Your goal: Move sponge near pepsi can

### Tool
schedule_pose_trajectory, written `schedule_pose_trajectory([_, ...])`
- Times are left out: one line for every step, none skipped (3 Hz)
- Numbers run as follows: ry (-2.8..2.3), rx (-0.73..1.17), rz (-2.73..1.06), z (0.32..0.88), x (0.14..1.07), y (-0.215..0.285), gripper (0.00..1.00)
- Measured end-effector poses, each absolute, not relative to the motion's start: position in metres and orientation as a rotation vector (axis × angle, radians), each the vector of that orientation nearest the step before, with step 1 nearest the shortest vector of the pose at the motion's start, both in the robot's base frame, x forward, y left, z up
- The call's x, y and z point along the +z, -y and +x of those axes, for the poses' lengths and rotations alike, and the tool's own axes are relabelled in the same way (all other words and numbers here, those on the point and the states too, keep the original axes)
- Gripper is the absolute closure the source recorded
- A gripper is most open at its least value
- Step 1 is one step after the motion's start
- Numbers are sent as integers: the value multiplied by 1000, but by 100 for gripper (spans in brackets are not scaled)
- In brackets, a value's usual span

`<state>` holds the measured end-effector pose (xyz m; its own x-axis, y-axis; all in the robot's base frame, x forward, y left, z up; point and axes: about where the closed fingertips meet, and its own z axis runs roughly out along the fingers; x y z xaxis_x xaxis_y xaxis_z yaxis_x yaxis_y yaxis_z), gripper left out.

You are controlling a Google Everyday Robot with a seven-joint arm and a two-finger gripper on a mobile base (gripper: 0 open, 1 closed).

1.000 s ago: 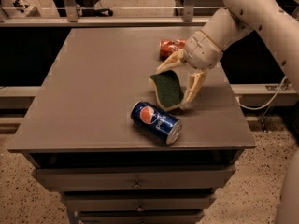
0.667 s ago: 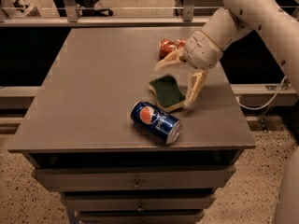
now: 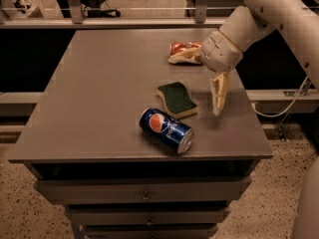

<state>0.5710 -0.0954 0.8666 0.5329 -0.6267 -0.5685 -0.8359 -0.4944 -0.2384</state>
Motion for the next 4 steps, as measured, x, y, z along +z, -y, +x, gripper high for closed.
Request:
schedule_pose_trajectory([-1280, 495, -2165, 579, 881, 126, 0])
schedule_pose_trajectory([-1445, 344, -1961, 584, 914, 170, 0])
schedule_pose_trajectory([-1599, 247, -1654, 582, 960, 200, 0])
schedule_pose_trajectory([-1632, 209, -1544, 599, 970, 205, 0])
